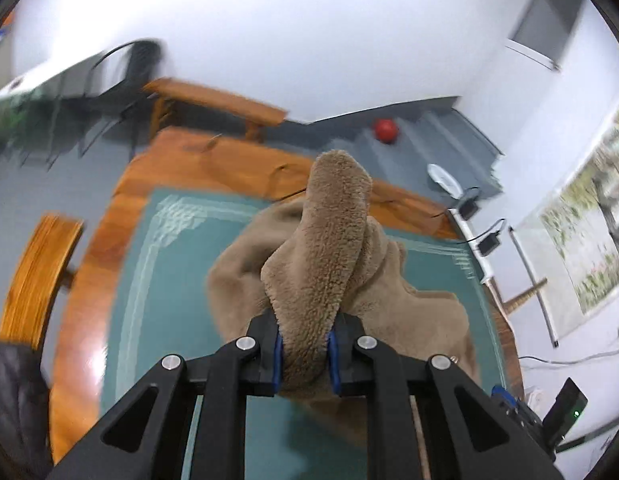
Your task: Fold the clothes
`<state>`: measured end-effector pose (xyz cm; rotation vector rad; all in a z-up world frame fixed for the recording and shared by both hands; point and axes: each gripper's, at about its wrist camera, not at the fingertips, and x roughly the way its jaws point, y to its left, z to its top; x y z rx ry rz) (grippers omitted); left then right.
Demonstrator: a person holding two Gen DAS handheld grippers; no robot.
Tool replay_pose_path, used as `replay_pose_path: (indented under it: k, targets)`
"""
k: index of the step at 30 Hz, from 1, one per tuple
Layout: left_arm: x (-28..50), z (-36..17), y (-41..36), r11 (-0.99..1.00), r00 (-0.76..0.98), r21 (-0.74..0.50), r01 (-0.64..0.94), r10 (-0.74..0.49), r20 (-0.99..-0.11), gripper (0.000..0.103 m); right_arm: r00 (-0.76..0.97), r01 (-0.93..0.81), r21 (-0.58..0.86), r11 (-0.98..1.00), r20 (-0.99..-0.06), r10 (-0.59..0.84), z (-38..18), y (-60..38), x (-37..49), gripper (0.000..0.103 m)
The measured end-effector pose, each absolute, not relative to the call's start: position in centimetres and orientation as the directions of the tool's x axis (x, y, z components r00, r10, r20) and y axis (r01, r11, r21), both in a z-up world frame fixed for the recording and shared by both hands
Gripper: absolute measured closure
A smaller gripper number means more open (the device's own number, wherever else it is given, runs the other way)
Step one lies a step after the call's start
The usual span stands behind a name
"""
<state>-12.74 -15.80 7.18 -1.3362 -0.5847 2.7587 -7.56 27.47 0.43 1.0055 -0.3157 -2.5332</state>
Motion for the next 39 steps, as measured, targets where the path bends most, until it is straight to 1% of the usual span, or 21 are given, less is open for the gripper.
replay_pose_path:
  k: [3, 4, 5, 7, 9, 11, 14, 16, 18, 19, 20, 21, 23, 26, 30, 31, 32, 33, 34, 35, 39]
  targets:
    - [-8.6, 3.9, -18.9, -0.916, -0.572, -0.322, 0.238, 0.136, -0.809, 0.083, -0.650, 0.253, 0.348, -0.903, -0.630, -0.425, -0.6, 27.8, -7.3, 0.074]
    - [-7.5, 2.6, -19.6, -0.907, -0.548, -0.330, 0.263, 0.141, -0.824, 0.082, -0.648, 0.239, 0.354, -0.904, -0.636, -0.420, -0.8, 28.1, -7.4, 0.066]
    - [-6.5, 1.4, -20.1, -0.901, -0.527, -0.332, 0.278, 0.145, -0.837, 0.082, -0.653, 0.224, 0.349, -0.910, -0.639, -0.406, -0.9, 28.4, -7.4, 0.047]
    - [-4.7, -0.4, -20.5, -0.908, -0.496, -0.290, 0.301, 0.111, -0.861, 0.081, -0.662, 0.201, 0.338, -0.919, -0.645, -0.382, -0.7, 29.0, -7.4, 0.032]
    - [-3.5, -1.4, -20.4, -0.928, -0.485, -0.225, 0.298, 0.056, -0.873, 0.081, -0.670, 0.201, 0.310, -0.929, -0.649, -0.361, -0.1, 29.1, -7.4, 0.032]
    - [-2.7, -1.5, -20.6, -0.934, -0.495, -0.199, 0.298, 0.026, -0.868, 0.081, -0.670, 0.213, 0.281, -0.936, -0.655, -0.350, 0.4, 29.2, -8.0, 0.032]
    - [-2.6, -1.2, -21.6, -0.932, -0.521, -0.238, 0.274, 0.064, -0.851, 0.081, -0.652, 0.235, 0.272, -0.933, -0.668, -0.359, 0.8, 29.0, -8.9, 0.032]
    - [-3.8, -0.3, -21.2, -0.950, -0.546, -0.236, 0.204, 0.090, -0.833, 0.080, -0.643, 0.239, 0.257, -0.936, -0.681, -0.351, 0.8, 28.9, -9.4, 0.032]
    - [-5.4, 0.3, -20.9, -0.962, -0.568, -0.246, 0.115, 0.140, -0.811, 0.070, -0.633, 0.240, 0.245, -0.939, -0.694, -0.343, 0.8, 28.7, -10.2, 0.032]
    - [-6.3, 0.5, -20.8, -0.961, -0.572, -0.267, 0.072, 0.180, -0.800, 0.056, -0.628, 0.241, 0.239, -0.941, -0.700, -0.338, 0.8, 28.7, -10.6, 0.032]
    - [-7.5, 0.5, -20.6, -0.962, -0.574, -0.271, 0.041, 0.199, -0.794, 0.044, -0.625, 0.237, 0.252, -0.938, -0.700, -0.345, 0.8, 28.5, -10.8, 0.032]
    - [-8.7, 0.6, -20.4, -0.963, -0.575, -0.270, 0.014, 0.214, -0.790, 0.041, -0.622, 0.233, 0.265, -0.936, -0.699, -0.353, 0.8, 28.3, -11.0, 0.032]
    - [-11.4, 0.0, -19.9, -0.964, -0.558, -0.261, -0.046, 0.241, -0.794, 0.029, -0.617, 0.234, 0.277, -0.932, -0.699, -0.362, 0.7, 27.9, -11.0, 0.032]
    - [-14.8, -2.1, -19.1, -0.962, -0.493, -0.258, -0.086, 0.266, -0.828, 0.027, -0.602, 0.258, 0.252, -0.933, -0.713, -0.359, 0.5, 26.6, -10.7, 0.032]
    - [-16.9, -4.8, -18.5, -0.950, -0.412, -0.300, -0.089, 0.309, -0.857, 0.027, -0.590, 0.256, 0.228, -0.939, -0.733, -0.339, 0.0, 26.3, -10.4, 0.032]
    - [-17.1, -5.2, -18.2, -0.946, -0.400, -0.311, -0.092, 0.321, -0.859, 0.032, -0.588, 0.247, 0.228, -0.942, -0.737, -0.332, -0.1, 26.6, -10.4, 0.032]
    - [-17.3, -5.6, -17.9, -0.942, -0.388, -0.321, -0.096, 0.333, -0.859, 0.047, -0.587, 0.237, 0.227, -0.945, -0.741, -0.326, -0.3, 26.8, -10.5, 0.032]
    - [-17.1, -5.8, -17.7, -0.937, -0.382, -0.335, -0.098, 0.347, -0.857, 0.058, -0.587, 0.221, 0.228, -0.948, -0.745, -0.316, -0.6, 27.3, -10.7, 0.032]
    - [-16.9, -5.9, -17.8, -0.933, -0.378, -0.348, -0.092, 0.356, -0.855, 0.074, -0.586, 0.208, 0.231, -0.950, -0.748, -0.311, -0.8, 27.6, -10.9, 0.032]
    - [-16.7, -5.9, -17.8, -0.929, -0.375, -0.360, -0.083, 0.364, -0.853, 0.086, -0.584, 0.194, 0.237, -0.952, -0.751, -0.306, -1.1, 28.0, -11.1, 0.032]
    - [-15.2, -4.9, -18.4, -0.917, -0.399, -0.387, -0.096, 0.392, -0.829, 0.090, -0.579, 0.196, 0.241, -0.951, -0.754, -0.310, -1.4, 28.9, -12.4, 0.032]
